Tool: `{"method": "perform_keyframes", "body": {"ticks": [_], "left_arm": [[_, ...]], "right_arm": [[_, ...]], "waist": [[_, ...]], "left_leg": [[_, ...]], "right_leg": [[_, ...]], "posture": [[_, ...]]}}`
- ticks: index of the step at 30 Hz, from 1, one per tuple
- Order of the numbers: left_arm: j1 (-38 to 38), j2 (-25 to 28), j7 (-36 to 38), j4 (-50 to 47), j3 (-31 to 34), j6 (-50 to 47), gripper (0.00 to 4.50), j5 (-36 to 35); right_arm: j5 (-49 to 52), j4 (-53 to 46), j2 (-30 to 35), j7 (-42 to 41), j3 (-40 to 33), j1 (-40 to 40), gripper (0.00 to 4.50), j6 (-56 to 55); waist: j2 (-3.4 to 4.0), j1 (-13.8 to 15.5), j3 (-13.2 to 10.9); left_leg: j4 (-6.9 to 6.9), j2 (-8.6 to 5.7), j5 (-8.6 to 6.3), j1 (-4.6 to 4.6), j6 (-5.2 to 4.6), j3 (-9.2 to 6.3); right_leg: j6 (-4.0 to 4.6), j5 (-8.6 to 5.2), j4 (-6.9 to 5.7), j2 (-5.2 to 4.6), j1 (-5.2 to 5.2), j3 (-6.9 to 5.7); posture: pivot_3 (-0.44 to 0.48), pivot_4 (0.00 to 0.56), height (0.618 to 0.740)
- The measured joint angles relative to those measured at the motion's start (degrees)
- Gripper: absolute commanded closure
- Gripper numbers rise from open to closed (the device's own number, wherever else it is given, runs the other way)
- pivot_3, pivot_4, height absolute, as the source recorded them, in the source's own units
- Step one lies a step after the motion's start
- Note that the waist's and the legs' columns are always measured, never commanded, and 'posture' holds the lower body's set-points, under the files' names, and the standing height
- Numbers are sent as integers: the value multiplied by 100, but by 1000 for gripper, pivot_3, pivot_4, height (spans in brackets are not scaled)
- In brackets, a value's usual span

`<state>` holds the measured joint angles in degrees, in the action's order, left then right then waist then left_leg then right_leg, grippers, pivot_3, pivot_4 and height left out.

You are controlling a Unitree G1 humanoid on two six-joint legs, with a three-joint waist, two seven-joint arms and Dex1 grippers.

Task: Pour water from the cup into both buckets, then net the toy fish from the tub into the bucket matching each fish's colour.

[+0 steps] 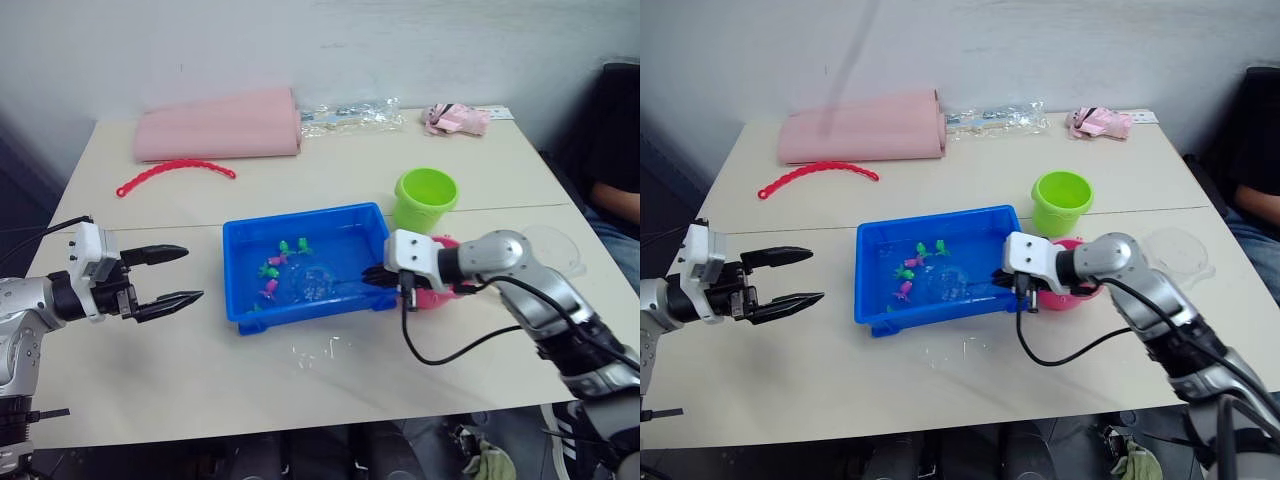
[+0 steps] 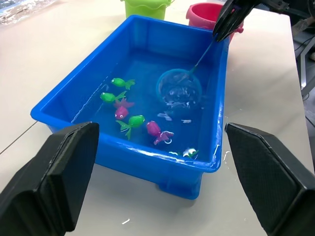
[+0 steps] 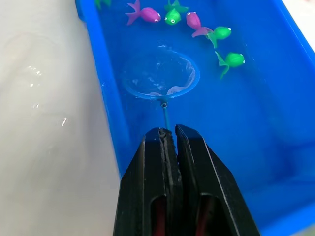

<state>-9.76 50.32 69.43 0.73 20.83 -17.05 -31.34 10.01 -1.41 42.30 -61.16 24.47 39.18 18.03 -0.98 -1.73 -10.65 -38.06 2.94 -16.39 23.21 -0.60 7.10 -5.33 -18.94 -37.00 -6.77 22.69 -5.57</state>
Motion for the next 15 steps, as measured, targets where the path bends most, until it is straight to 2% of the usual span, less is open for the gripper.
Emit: {"method": "perform_keyframes", "body": {"ticks": [15], "left_arm": [[97, 53, 1, -14, 22, 9, 48, 27]], "right_arm": [[-561, 636, -1251, -149, 95, 314, 4500, 282]], "waist": [[0, -8, 0]], "left_leg": [[3, 5, -1, 1, 8, 3]], "right_leg": [[0, 0, -21, 7, 5, 3]], "posture": [[0, 150, 740]]}}
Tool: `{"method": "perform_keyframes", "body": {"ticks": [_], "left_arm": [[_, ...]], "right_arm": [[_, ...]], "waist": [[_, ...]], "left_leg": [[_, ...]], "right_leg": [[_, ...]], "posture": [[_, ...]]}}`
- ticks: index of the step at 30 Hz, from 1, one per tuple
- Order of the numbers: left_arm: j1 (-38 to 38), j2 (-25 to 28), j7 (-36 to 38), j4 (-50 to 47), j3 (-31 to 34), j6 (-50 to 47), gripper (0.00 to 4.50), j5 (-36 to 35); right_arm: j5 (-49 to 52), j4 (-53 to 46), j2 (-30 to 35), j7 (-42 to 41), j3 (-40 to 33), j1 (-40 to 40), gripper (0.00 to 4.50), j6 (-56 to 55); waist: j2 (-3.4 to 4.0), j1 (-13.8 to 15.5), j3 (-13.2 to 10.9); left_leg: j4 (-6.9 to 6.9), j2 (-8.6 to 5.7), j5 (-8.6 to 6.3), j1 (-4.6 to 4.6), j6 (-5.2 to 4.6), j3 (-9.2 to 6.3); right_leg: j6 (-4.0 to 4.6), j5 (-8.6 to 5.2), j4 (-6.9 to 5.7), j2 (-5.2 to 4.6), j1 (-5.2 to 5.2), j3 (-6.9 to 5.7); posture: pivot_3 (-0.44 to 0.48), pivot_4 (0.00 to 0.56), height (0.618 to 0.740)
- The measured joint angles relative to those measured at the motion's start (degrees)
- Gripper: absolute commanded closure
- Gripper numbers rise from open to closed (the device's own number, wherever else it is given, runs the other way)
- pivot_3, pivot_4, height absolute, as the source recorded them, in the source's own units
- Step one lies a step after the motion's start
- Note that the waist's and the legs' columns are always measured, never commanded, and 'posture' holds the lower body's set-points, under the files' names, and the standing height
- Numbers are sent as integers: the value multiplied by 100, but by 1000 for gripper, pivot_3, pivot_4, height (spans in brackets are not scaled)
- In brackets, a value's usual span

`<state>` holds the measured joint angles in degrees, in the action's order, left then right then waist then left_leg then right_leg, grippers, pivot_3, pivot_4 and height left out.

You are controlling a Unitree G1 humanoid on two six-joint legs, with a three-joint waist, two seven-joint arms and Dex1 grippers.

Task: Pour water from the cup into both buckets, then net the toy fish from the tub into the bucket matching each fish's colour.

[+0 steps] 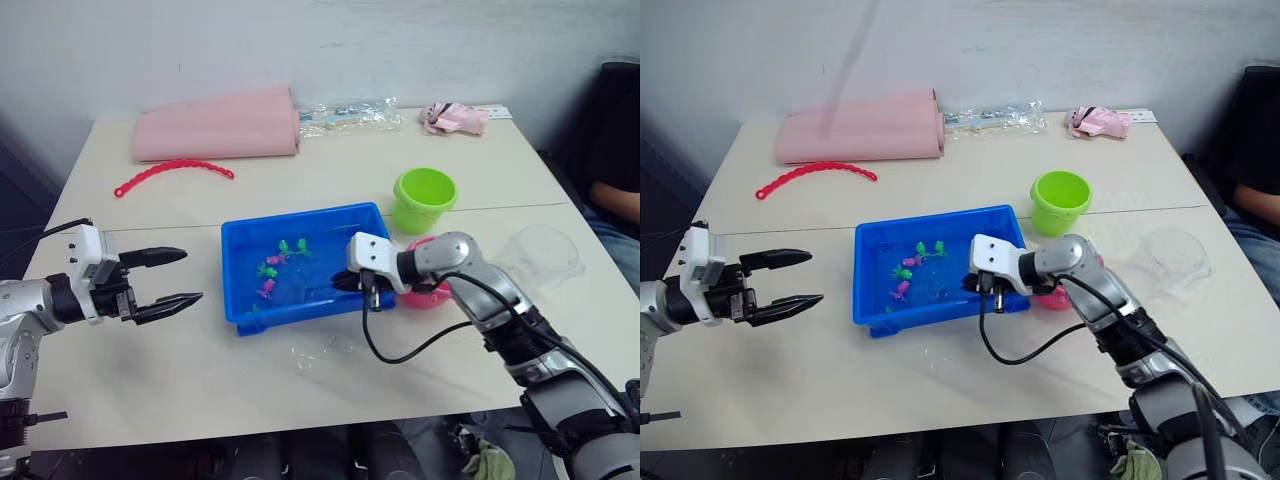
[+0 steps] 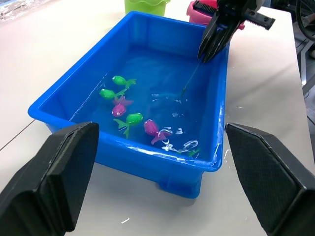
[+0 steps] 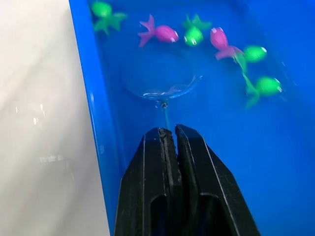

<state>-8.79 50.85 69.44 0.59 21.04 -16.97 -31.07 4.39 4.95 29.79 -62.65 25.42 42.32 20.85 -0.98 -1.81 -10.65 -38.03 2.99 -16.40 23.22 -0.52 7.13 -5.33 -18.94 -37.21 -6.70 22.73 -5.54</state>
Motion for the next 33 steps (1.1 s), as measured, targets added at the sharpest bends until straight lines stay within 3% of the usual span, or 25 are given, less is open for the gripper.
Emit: {"method": "perform_keyframes", "body": {"ticks": [7, 19, 33], "left_arm": [[-2, 7, 17, 2, -3, 0, 48, 11], [-2, 7, 11, -4, -8, -51, 48, 12], [-208, 1, 8, -3, -190, -59, 48, 11]], "right_arm": [[-76, 141, -330, 96, -2, 5, 4500, -83], [-92, 195, -368, 109, -123, -67, 4500, -377], [964, -224, -319, 67, -1280, -689, 4500, -48]], "waist": [[0, -2, 0], [0, -3, 0], [1, 5, 0]], "left_leg": [[0, 0, -1, 0, 1, 0], [0, 1, -2, 0, 3, 0], [2, 2, -3, 1, 3, -1]], "right_leg": [[0, 0, -2, 0, 0, 0], [0, 0, -2, 1, 1, 1], [0, 0, 0, 1, 0, 1]], "posture": [[0, 150, 740], [0, 150, 740], [0, 150, 740]]}}
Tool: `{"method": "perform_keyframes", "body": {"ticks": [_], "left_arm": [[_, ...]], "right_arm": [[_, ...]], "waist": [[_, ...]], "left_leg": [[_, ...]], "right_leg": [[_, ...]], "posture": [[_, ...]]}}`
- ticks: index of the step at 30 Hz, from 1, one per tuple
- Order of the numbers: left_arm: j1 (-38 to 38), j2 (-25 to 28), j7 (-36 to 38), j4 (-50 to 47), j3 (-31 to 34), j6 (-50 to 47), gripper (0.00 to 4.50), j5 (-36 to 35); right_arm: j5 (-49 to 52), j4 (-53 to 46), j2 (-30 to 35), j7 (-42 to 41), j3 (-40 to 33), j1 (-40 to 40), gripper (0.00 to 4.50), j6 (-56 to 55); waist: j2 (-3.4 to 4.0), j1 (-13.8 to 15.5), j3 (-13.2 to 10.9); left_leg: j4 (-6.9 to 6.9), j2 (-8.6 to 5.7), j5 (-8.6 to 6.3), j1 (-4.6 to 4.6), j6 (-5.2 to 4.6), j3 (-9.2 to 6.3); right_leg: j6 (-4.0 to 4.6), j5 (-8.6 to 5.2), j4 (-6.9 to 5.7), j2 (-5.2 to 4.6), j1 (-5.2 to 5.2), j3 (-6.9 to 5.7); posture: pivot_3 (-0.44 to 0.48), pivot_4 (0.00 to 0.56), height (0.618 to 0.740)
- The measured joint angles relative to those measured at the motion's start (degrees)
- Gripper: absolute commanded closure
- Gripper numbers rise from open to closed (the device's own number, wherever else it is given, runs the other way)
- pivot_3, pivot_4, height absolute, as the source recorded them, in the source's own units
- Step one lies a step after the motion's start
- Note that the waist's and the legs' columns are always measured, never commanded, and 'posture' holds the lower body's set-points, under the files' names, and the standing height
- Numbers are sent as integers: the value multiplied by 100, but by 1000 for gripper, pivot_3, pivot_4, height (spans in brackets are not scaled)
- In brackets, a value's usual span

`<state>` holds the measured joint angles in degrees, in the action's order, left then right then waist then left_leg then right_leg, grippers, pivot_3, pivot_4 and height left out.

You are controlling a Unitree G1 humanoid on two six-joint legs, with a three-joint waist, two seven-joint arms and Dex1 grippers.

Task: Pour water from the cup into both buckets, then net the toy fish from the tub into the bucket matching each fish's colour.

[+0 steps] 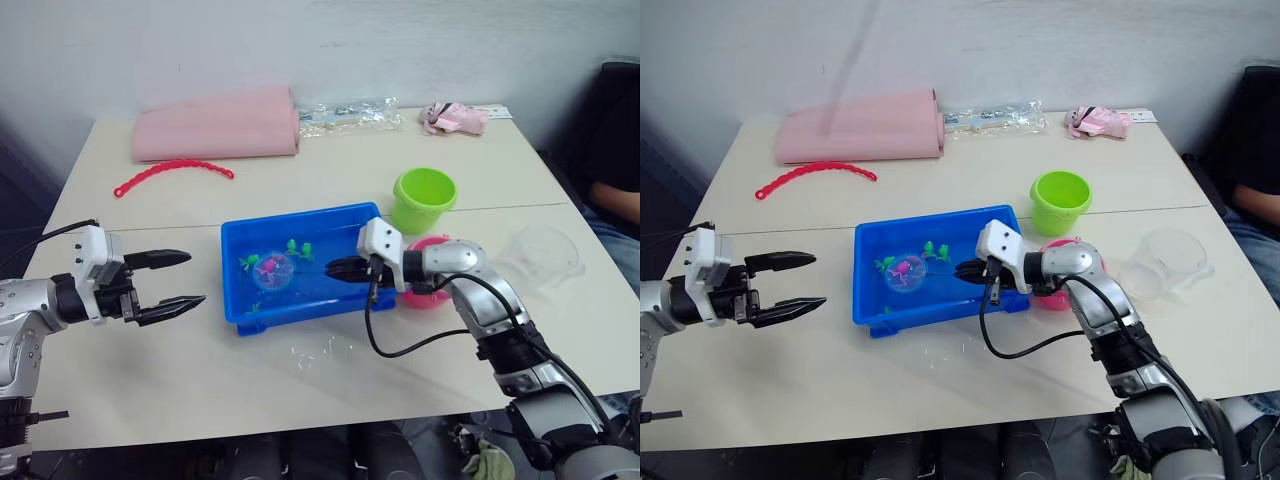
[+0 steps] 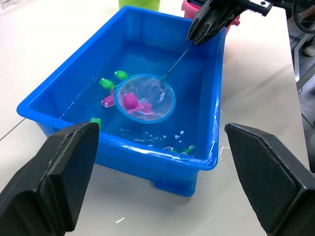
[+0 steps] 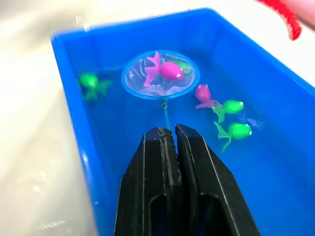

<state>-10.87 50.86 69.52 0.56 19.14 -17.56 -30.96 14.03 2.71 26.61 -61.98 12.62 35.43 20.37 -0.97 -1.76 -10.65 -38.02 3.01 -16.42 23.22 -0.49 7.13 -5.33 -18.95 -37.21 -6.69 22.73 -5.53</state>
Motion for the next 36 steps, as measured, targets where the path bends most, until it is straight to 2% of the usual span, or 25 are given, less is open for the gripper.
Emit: {"method": "perform_keyframes", "body": {"ticks": [3, 11, 17, 19, 24, 27, 29, 36], "left_arm": [[-94, -38, -12, -2, -29, -50, 48, -12], [-794, -333, 1, -282, -591, -429, 48, -228], [-1422, -974, -121, -451, -1124, -786, 48, -383], [-1472, -1090, -124, -451, -1271, -810, 48, -384], [-1700, -1547, -298, -442, -1654, -887, 48, -363], [-1826, -1845, -530, -504, -1794, -1014, 48, -376], [-1819, -1943, -576, -510, -1845, -1013, 48, -372], [-1833, -2081, -509, -434, -2052, -720, 48, -176]], "right_arm": [[236, -302, 196, -102, -206, -136, 4500, 122], [826, -1243, 963, -70, -1113, -855, 4500, 575], [1803, -2441, 1588, 170, -2491, -1960, 4500, 1278], [1935, -2640, 1590, 323, -2827, -2238, 4500, 1346], [2008, -3130, 1594, 726, -4053, -3505, 4500, 1318], [1705, -3222, 1590, 769, -4748, -4350, 4500, 772], [1373, -3156, 1555, 778, -4957, -4663, 4500, 292], [19, -2218, 1331, 813, -5016, -5238, 4500, -2374]], "waist": [[0, 4, 0], [0, 25, 0], [-2, 46, -1], [-3, 34, -1], [-5, 159, -2], [-4, 200, -2], [-4, 207, -2], [-5, 164, -2]], "left_leg": [[0, 0, -1, 0, -1, 0], [1, -2, -2, 0, -3, -4], [0, -6, -2, -3, -4, -5], [0, -6, -2, -4, -4, -5], [-3, -11, -1, -5, -5, -6], [-5, -17, 1, -8, -9, -6], [-6, -20, 2, -10, -10, -6], [-4, -28, 7, -22, -2, 1]], "right_leg": [[0, 0, 3, 0, -1, 0], [-2, 1, 13, 2, -8, -6], [-3, 2, 24, 4, -15, -5], [-4, 2, 28, 6, -15, -3], [-6, 2, 33, 7, -16, 1], [-12, 6, 35, 7, -21, 7], [-14, 7, 36, 10, -23, 9], [-15, 7, 31, 18, -25, 19]], "posture": [[0, 150, 740], [0, 150, 740], [0, 150, 740], [0, 150, 740], [0, 150, 740], [0, 150, 740], [0, 150, 740], [0, 150, 740]]}}
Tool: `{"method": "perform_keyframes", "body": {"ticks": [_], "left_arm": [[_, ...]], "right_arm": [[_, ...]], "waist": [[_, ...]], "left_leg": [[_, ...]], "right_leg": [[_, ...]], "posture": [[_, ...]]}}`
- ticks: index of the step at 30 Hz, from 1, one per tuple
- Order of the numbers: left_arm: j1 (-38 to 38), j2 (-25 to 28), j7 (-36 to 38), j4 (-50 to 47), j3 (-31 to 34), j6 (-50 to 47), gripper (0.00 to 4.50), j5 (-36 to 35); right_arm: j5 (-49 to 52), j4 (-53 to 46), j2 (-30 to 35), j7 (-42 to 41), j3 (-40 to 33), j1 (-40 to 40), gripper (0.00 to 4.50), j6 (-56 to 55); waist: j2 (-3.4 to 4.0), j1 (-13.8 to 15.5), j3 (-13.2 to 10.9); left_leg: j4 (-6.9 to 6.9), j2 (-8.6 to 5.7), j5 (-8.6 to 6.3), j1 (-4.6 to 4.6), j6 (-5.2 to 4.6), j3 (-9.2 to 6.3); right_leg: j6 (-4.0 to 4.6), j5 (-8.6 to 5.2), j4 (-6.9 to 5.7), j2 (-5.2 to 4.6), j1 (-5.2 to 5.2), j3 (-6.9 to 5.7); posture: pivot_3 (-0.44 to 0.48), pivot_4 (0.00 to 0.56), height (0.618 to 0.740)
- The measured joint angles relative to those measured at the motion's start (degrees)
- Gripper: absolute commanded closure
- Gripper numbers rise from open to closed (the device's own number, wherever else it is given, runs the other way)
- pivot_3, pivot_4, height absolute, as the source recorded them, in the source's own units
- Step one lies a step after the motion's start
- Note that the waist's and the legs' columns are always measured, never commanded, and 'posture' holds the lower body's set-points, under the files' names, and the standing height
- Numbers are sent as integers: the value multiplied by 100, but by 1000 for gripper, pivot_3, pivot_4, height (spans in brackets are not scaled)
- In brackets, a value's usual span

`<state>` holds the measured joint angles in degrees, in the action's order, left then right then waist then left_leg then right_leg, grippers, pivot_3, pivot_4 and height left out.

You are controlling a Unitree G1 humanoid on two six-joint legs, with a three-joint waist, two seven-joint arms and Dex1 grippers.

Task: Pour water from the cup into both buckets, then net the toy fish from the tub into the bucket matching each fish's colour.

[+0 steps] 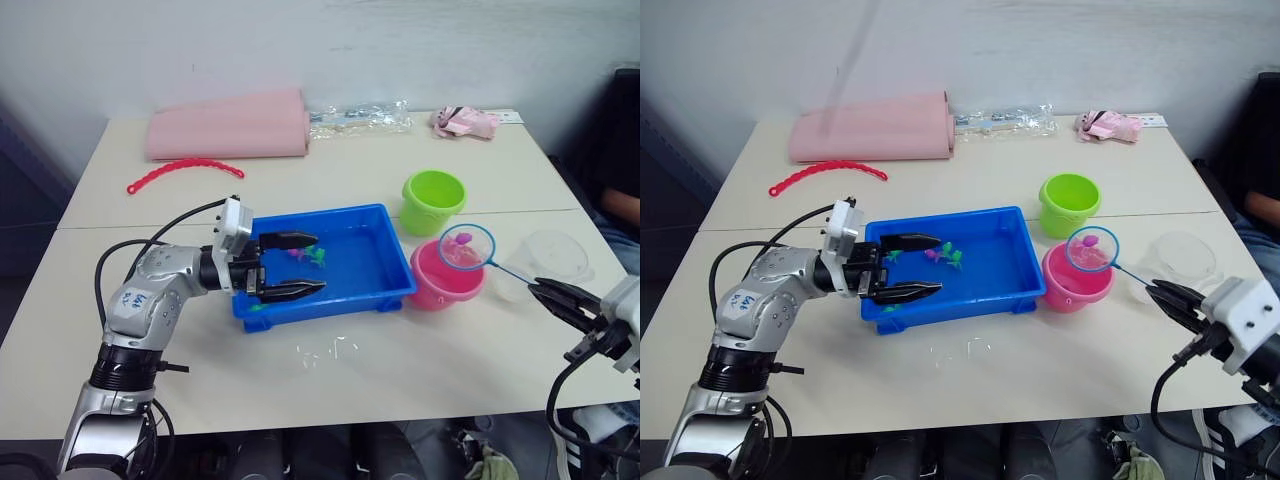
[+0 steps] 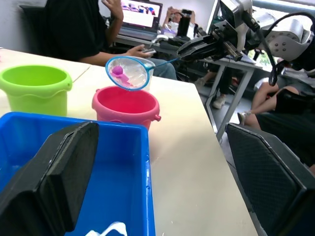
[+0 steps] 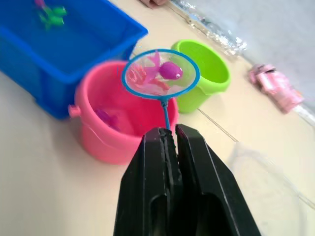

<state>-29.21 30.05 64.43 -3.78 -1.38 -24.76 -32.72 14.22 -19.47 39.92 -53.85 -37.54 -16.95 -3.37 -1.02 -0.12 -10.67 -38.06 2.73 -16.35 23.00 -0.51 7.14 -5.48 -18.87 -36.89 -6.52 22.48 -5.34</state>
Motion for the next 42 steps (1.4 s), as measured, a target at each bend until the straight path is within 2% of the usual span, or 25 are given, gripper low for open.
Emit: {"method": "perform_keyframes", "body": {"ticks": [1, 7, 10, 14, 22, 31, 38, 39, 42], "left_arm": [[-24, -6, 30, 20, -18, 59, 48, 40], [-127, -10, 96, 130, -26, 239, 48, 147], [-126, -58, 81, 232, -25, 284, 48, 155], [-110, -74, 75, 230, -22, 309, 48, 156], [67, -103, 64, 241, -13, 389, 48, 156], [194, -128, 11, 474, 53, 656, 48, 194], [259, -128, -53, 474, 109, 727, 48, 193], [282, -126, -53, 474, 141, 728, 48, 192], [325, -84, -63, 471, 312, 729, 48, 166]], "right_arm": [[-299, 316, 1, 0, 82, -11, 4500, -738], [-1226, 1152, 204, 261, 371, 87, 4500, -2674], [-2487, 1738, 508, 962, 378, 242, 4500, -3940], [-3589, 2005, 569, 1805, 377, 250, 4500, -4898], [-4894, 1984, 726, 3162, 262, 419, 4500, -5311], [-5730, 2027, 1415, 4294, 116, 534, 4500, -5419], [-5522, 2198, 1567, 4557, 476, 389, 4500, -5355], [-5063, 2175, 1568, 4432, 627, 315, 4500, -5218], [-2867, 1759, 1523, 3690, 1318, 187, 4500, -4378]], "waist": [[0, 5, 0], [0, 4, 0], [0, 4, 0], [0, 6, 0], [0, -1, 0], [0, -9, 0], [0, -10, 0], [0, -14, 0], [0, -38, -1]], "left_leg": [[0, 0, 1, 0, 1, 0], [-1, 4, 3, -4, 2, 1], [0, 8, 6, -5, 6, 0], [1, 8, 12, -5, 17, -1], [1, 11, 19, -8, 19, -1], [3, 11, 20, -12, 19, 1], [3, 11, 21, -12, 17, 1], [4, 14, 21, -13, 17, 0], [3, 18, 22, -15, 16, -3]], "right_leg": [[0, 0, 0, 0, -1, 1], [-1, 0, -1, -2, -2, 6], [-1, -1, -1, -3, -1, 7], [-1, -2, -1, -1, -1, 8], [-1, -2, -8, -1, -2, 16], [0, -2, -8, -2, -3, 21], [-1, -2, -8, -2, -4, 24], [-1, -2, -7, -1, -5, 25], [0, -2, -9, 0, -10, 31]], "posture": [[0, 150, 740], [0, 150, 740], [0, 150, 740], [0, 150, 740], [0, 150, 740], [0, 150, 740], [0, 150, 740], [0, 150, 740], [0, 150, 740]]}}
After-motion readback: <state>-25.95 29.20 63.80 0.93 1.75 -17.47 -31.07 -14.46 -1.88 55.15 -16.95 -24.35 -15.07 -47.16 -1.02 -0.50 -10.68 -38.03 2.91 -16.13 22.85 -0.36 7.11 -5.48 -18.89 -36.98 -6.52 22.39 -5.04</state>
